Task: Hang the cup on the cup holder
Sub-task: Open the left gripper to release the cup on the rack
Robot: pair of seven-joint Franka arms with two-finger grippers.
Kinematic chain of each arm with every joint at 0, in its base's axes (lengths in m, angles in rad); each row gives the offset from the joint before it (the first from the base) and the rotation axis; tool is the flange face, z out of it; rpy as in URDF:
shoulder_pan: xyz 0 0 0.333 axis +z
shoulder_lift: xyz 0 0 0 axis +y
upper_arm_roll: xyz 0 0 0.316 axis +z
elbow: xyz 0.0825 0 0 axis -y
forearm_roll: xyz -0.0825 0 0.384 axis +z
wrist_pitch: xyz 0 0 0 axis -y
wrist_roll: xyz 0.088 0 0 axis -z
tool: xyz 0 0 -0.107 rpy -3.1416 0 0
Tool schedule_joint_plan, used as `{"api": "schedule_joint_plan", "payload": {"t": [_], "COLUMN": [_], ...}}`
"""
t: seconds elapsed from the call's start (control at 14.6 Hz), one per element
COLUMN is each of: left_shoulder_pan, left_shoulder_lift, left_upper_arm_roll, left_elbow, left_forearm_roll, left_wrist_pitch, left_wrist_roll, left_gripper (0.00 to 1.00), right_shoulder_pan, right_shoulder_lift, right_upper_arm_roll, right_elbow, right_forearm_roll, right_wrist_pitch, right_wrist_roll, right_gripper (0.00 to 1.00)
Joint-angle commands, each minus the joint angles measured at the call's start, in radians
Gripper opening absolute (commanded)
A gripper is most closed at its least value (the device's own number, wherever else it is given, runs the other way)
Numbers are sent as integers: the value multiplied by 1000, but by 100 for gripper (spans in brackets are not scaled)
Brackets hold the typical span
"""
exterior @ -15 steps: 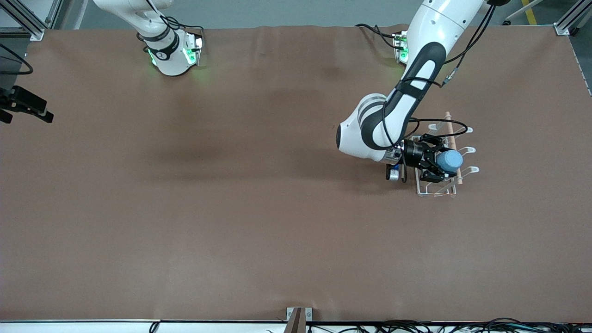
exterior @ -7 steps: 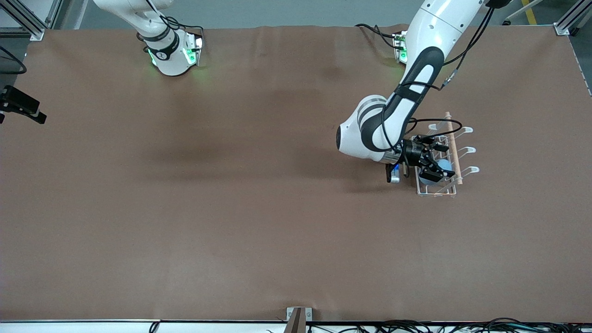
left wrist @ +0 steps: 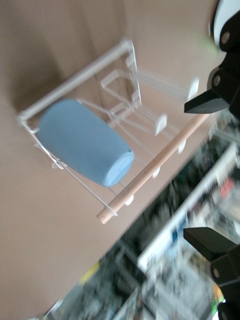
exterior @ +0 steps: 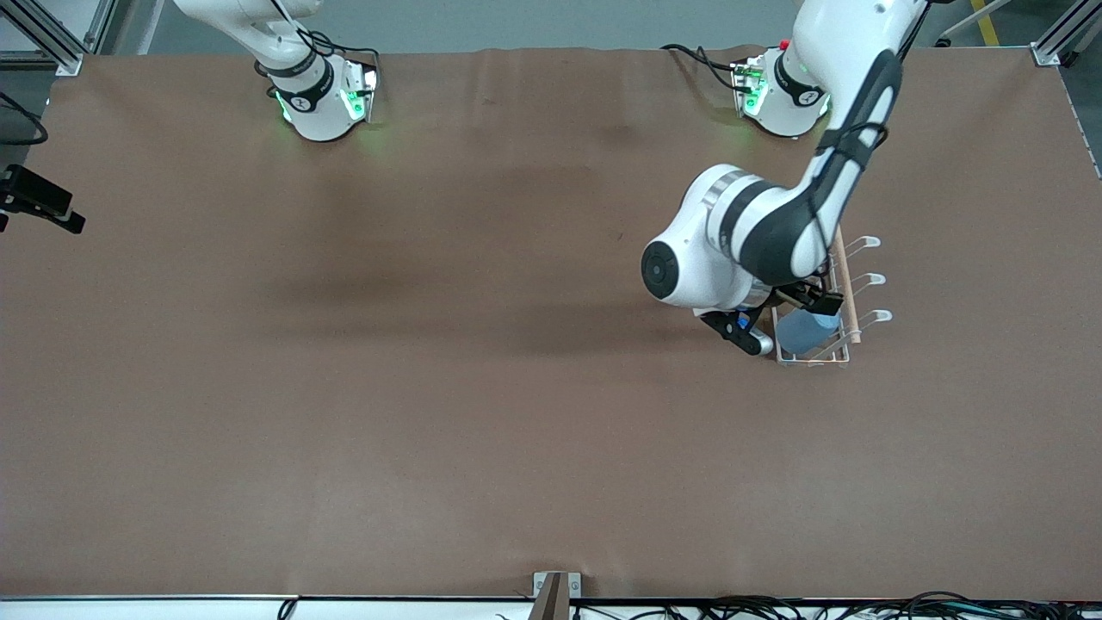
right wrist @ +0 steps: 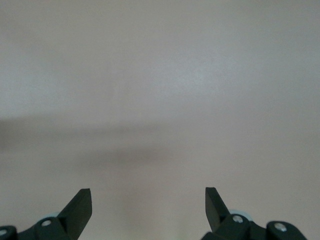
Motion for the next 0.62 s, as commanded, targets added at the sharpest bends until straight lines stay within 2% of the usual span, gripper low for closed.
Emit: {"api": "schedule_joint_plan", "payload": {"t": [0.0, 0.21, 0.34, 0.55], "left_shoulder_pan": [61, 147, 177, 182], "left_shoulder_lift": [-43, -116, -167, -251], "left_upper_arm_roll": [-2, -6, -9, -2], "left_elbow": [107, 154, 168, 183], "left_forearm_roll": [-170, -359, -401, -396], "left_wrist_pitch": [-29, -6, -2, -2], "left_wrist_roll": [-63, -144, -137, -124], "left_gripper": [100, 100, 100, 100], "right_shoulder_pan": [5, 18, 17, 17], "right_shoulder_lift": [-10, -9, -9, -9], "right_upper_arm_roll": [6, 13, 12, 12], "right_elbow": [-11, 0, 0, 3], "right_forearm_roll": [-20, -72, -70, -61], "right_wrist_pitch": [9, 12, 11, 11], "right_wrist_roll": [14, 16, 17, 19], "right_gripper": [100, 100, 100, 100]}}
